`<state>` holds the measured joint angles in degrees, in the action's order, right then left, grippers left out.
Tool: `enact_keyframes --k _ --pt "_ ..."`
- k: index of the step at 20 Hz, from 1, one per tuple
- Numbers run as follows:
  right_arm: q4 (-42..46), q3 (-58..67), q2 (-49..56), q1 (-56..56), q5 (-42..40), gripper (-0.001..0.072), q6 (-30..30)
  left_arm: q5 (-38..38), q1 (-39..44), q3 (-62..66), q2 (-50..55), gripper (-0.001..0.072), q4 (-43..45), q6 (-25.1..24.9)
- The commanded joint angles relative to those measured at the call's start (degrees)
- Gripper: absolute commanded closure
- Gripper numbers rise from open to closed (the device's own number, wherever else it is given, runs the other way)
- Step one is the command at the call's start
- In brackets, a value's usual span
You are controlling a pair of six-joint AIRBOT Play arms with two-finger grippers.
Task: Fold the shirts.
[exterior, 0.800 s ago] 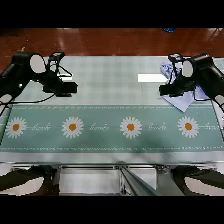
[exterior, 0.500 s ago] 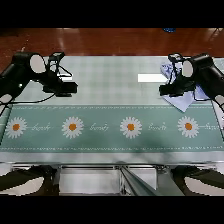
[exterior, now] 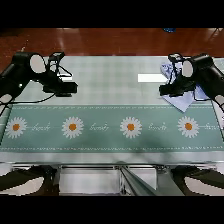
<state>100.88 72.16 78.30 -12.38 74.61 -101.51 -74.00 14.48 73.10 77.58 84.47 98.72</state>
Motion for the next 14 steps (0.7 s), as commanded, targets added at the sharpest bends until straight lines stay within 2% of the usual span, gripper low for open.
enact_keyframes --k 1,4,8,10,11,12,13,14 --pt "0.0 0.0 0.0 0.0 0.0 0.0693 0.0 0.0 0.0 0.0 0.0 0.0684 0.0 0.0" --pt "0.1 0.0 0.0 0.0 -2.6 0.0693 0.0 1.4 0.0 0.0 0.0 0.0684 0.0 0.0" --pt "1.5 0.0 0.1 0.0 -13.3 0.0693 0.0 10.4 0.0 0.0 0.3 0.0684 0.0 0.0" --pt "6.6 0.0 0.1 0.0 -21.9 0.0665 -0.1 15.6 -0.1 0.0 1.5 0.0675 0.1 0.0" --pt "12.0 0.0 0.1 0.0 -26.8 0.0481 -0.7 18.7 -0.1 0.0 2.4 0.0569 0.9 0.0" --pt "17.4 0.0 0.4 0.5 -31.2 0.0296 -2.3 21.4 -0.1 0.0 3.2 0.0331 2.1 0.0" --pt "23.9 0.0 0.8 1.7 -34.1 0.0296 -6.9 23.7 -0.1 0.0 4.2 0.0199 3.5 -0.2" --pt "30.1 0.0 1.4 3.5 -34.7 0.0296 -13.0 25.1 -0.2 0.1 5.0 0.0200 4.9 -0.5"
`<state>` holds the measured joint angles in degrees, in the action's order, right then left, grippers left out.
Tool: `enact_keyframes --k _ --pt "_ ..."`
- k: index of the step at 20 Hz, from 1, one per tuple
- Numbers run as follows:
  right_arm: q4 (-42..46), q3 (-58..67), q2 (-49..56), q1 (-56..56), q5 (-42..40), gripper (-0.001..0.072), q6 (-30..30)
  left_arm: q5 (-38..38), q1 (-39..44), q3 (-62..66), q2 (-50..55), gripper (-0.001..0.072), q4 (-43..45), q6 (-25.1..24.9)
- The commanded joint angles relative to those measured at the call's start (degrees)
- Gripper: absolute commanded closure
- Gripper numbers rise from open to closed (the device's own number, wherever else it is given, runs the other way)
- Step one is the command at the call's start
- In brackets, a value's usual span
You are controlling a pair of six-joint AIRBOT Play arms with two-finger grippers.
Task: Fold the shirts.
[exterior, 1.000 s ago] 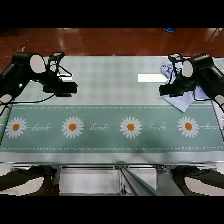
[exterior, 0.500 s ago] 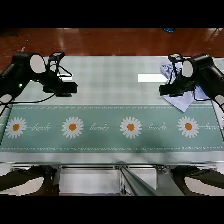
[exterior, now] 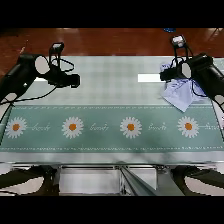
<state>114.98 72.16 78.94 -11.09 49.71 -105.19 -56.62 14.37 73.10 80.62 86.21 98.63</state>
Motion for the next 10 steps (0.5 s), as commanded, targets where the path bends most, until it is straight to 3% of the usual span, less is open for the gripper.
enact_keyframes --k 1,2,4,7,10 --pt "20.2 0.2 1.8 5.2 -9.4 0.0296 -16.1 8.2 -0.2 0.1 2.8 0.0200 3.8 -0.4" --pt "20.1 0.2 2.8 8.6 -9.3 0.0297 -20.3 8.2 -0.3 0.1 3.3 0.0200 3.8 -0.4" --pt "13.8 0.2 5.5 15.7 -9.3 0.0305 -22.0 8.2 -0.3 0.1 4.2 0.0200 3.8 -0.3" --pt "0.5 0.2 10.2 23.0 -9.8 0.0305 -13.7 8.2 -0.3 0.1 4.6 0.0200 3.8 -0.3" --pt "-6.2 0.2 14.1 26.5 -10.6 0.0305 -5.7 8.2 -0.3 0.1 4.6 0.0201 3.8 -0.3"
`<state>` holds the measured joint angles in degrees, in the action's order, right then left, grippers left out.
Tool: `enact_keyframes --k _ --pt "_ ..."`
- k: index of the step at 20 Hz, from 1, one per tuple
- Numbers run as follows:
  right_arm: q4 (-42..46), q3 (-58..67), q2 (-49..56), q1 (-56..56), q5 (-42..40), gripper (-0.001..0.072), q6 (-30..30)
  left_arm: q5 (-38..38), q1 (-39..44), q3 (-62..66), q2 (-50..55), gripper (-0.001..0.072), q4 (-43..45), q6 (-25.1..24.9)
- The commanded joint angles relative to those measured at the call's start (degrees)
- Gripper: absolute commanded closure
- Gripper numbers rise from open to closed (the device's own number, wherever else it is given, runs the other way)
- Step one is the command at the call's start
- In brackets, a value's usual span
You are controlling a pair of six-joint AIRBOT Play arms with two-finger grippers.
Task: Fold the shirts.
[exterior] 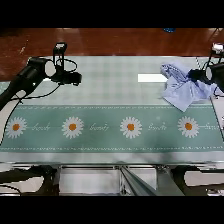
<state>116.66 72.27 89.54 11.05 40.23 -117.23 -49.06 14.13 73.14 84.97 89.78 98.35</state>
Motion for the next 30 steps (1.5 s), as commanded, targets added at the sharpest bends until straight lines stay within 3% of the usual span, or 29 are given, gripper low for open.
enact_keyframes --k 1,6,9,10,11,13,15,18,21,25,30 --pt "-10.3 0.1 4.8 4.6 -0.3 0.0305 9.5 0.6 0.0 0.0 0.3 0.0200 0.2 0.3" --pt "-21.5 0.0 8.9 4.5 1.1 0.0324 14.9 0.0 -0.1 0.1 0.6 0.0200 0.2 1.4" --pt "-33.6 0.1 9.0 4.5 2.5 0.0536 23.4 -6.0 -1.1 2.8 -0.1 0.0201 0.2 1.4" --pt "-37.6 0.5 9.0 4.5 4.5 0.0667 26.9 -8.4 -2.3 4.6 -0.8 0.0201 0.2 1.4" --pt "-41.4 1.8 8.9 4.5 7.4 0.0693 29.7 -11.3 -3.5 6.5 -1.8 0.0201 0.2 1.4" --pt "-45.1 6.4 6.8 4.3 12.2 0.0693 34.0 -17.0 -6.1 8.9 -5.4 0.0202 0.2 1.2" --pt "-44.9 12.3 2.0 3.4 13.5 0.0693 34.4 -21.6 -8.1 7.8 -10.6 0.0202 -1.4 1.2" --pt "-45.9 22.0 -7.3 1.5 13.5 0.0693 36.4 -21.5 -7.9 -0.2 -19.4 0.0202 -8.8 0.1" --pt "-46.3 30.4 -15.8 -2.4 13.5 0.0693 38.5 -17.8 -4.5 -13.2 -28.5 0.0202 -18.2 -3.2" --pt "-47.6 34.6 -24.5 -9.4 15.2 0.0693 40.2 -9.3 -0.5 -29.0 -38.3 0.0202 -23.1 -3.1" --pt "-48.0 34.0 -28.1 -22.1 34.6 0.0693 41.0 -1.6 -2.6 -33.3 -45.7 0.0202 -23.8 -2.6"
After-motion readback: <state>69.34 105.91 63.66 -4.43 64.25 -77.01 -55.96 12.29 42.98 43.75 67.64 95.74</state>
